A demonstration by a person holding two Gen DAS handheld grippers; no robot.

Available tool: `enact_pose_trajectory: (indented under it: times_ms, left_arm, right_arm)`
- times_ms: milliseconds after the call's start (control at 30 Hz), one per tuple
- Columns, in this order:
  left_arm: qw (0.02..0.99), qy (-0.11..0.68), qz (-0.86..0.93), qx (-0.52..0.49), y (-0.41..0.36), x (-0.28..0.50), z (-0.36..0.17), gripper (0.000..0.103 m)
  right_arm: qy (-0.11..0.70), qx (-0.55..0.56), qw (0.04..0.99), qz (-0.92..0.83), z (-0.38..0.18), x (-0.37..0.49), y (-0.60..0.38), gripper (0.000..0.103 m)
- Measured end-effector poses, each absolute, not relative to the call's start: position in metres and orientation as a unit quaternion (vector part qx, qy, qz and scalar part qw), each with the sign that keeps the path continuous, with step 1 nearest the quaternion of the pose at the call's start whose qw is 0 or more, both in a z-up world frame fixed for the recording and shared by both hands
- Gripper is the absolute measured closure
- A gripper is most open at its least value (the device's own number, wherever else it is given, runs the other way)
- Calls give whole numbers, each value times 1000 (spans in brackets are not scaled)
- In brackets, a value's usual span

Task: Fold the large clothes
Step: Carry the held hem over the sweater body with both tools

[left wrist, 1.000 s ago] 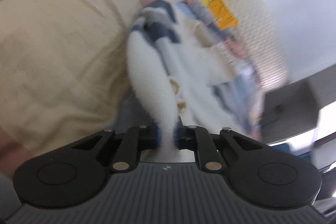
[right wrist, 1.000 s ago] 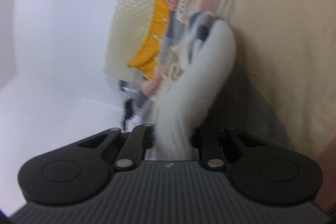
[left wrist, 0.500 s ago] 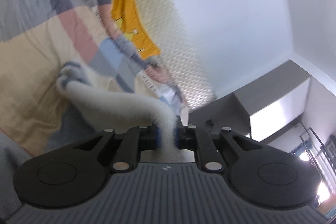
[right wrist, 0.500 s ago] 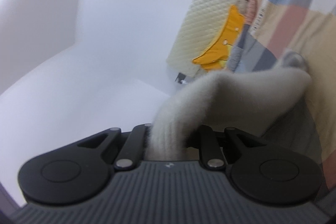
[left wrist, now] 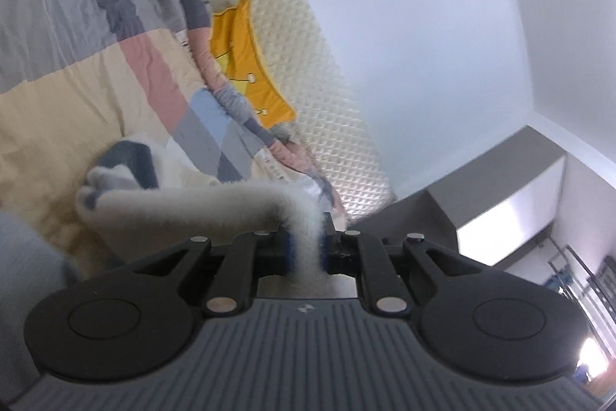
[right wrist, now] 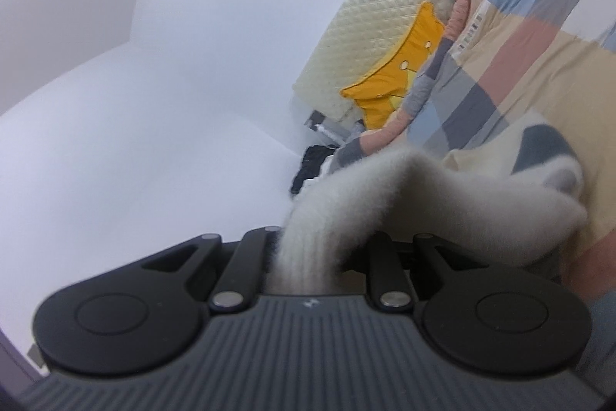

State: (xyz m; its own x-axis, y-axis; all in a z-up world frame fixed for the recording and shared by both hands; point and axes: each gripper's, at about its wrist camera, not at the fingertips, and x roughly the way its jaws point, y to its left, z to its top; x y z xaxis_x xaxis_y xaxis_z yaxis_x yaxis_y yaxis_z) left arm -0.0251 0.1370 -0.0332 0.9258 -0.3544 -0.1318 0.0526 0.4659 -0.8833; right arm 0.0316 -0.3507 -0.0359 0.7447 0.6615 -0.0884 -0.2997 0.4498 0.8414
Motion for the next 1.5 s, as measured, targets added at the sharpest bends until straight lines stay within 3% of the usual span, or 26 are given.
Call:
enact_pose_trajectory:
  times_ms: [433,633,833,1133,1300,1367,1400,1433,1467,1500]
  left_arm:
    - [873,203,-3,-444,129,188,-26,88]
    - [875,233,31,-424,133,263,-82,88]
    - [846,252,33,-469,159,309,-143,88]
    - [857,301,51,-414,153,348,-188,88]
    - [863,305,55,-399,149,349,-192,87]
    - [866,311,51,-387,145,349,-188,81]
    - [867,311,49,-386,144,348,-187,71]
    - [867,309,42,-388,143,346,-185,62]
    - [867,306,31,-391,141,342,-182,46]
    - [869,297,25,-396,139,337,-177,39]
  right_arm:
    - [234,463,832,199,-60,203,-341,84]
    - [269,440,840,169,-105,274,-327,84]
    - [308,428,829,186,-154,322,-324,84]
    - [357,458,798,158,-223,358,-322,84]
    - [350,452,806,156,-222,355,-317,84]
    - [339,423,826,155,-214,348,-310,82]
    - [337,412,832,155,-212,346,-308,81]
    - [334,406,836,159,-209,344,-307,74]
    - [330,408,835,166,-207,341,-307,63]
    - [327,416,832,169,-206,339,-309,57]
